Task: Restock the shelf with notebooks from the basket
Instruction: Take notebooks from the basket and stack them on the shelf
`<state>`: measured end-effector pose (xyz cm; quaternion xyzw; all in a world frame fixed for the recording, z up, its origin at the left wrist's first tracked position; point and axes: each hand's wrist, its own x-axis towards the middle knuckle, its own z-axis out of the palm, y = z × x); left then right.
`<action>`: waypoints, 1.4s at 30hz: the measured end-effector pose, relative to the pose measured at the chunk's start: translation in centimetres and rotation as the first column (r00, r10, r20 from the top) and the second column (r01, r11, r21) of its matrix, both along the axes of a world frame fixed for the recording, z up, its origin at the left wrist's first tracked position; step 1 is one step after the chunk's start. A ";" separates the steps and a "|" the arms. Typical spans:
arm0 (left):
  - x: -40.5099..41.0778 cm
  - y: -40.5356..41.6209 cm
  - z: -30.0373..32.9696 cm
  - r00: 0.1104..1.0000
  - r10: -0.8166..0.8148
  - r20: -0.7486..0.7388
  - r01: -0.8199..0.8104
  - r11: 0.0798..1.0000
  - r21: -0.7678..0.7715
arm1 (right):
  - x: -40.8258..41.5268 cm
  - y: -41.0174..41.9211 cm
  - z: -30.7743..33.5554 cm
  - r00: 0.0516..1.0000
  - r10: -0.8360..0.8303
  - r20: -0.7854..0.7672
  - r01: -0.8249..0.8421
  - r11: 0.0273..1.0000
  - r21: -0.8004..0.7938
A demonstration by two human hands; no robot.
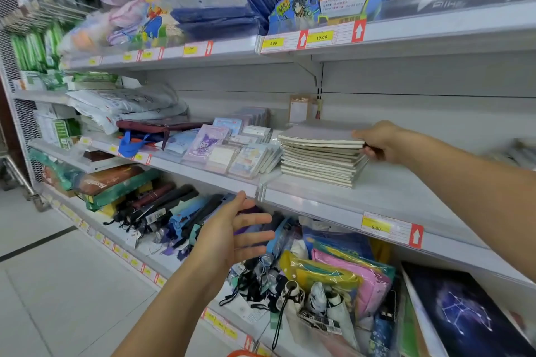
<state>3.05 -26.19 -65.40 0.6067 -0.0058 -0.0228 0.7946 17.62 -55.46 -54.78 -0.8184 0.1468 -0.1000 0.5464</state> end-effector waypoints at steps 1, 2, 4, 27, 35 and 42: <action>0.1 0.0 -0.1 1.000 -0.001 0.001 0.001 1.000 0.000 | 0.2 -0.4 -0.2 0.999 -0.040 0.022 0.041 0.996 -0.079; 0.2 0.0 -0.2 1.000 -0.002 0.002 0.002 1.000 0.002 | 0.5 -0.7 -0.4 0.996 -0.068 0.057 0.076 0.984 -0.162; 0.5 0.0 -0.5 1.000 0.001 0.002 -0.001 1.000 0.001 | 0.6 -0.8 -0.5 0.989 -0.067 0.132 0.115 0.910 -0.398; 2.6 2.1 -2.2 0.997 0.075 0.035 -0.074 0.997 -0.030 | 7.1 8.9 2.0 0.901 0.418 -0.114 -0.168 0.096 -0.981; 3.2 1.4 -2.7 0.999 0.045 0.011 -0.045 0.998 -0.050 | 11.2 10.4 0.2 0.841 0.523 -0.138 -0.327 0.288 -0.900; 3.4 2.3 -2.7 0.997 0.079 -0.012 -0.079 0.995 -0.061 | 11.3 11.4 -0.8 0.881 0.464 -0.095 -0.220 0.224 -0.950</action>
